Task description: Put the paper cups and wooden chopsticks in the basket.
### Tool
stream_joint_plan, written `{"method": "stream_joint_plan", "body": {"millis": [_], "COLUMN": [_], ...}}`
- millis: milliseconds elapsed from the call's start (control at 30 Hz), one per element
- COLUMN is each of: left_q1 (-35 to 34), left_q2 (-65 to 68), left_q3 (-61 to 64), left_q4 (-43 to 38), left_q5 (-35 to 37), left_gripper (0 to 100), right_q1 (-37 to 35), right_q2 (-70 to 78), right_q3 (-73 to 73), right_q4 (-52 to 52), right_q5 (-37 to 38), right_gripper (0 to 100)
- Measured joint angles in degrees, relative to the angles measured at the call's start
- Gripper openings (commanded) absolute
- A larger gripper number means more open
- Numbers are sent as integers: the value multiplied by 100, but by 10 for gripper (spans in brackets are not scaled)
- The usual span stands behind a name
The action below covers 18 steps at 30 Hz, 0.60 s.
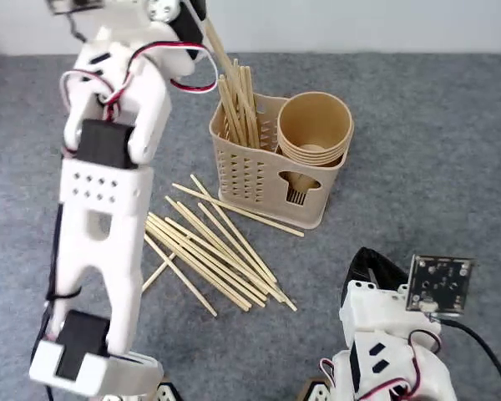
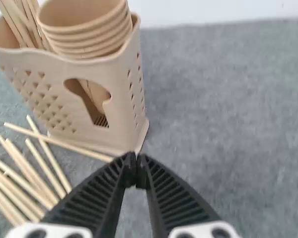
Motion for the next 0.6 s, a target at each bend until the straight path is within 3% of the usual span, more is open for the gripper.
{"method": "stream_joint_plan", "body": {"millis": [233, 400, 600], "left_q1": [44, 141, 237], "left_q2": [519, 554, 404], "left_q3": [0, 0, 9], "left_q4": [9, 809, 1459], "left_q5": [-475, -668, -677], "left_gripper": [36, 140, 145], "right_q1": [-9, -9, -9], "right_q2": [0, 0, 0], "right_q3": [0, 0, 9], "right_q4": [0, 0, 0], "right_q5": [0, 0, 0], "right_gripper": [9, 9, 9]}}
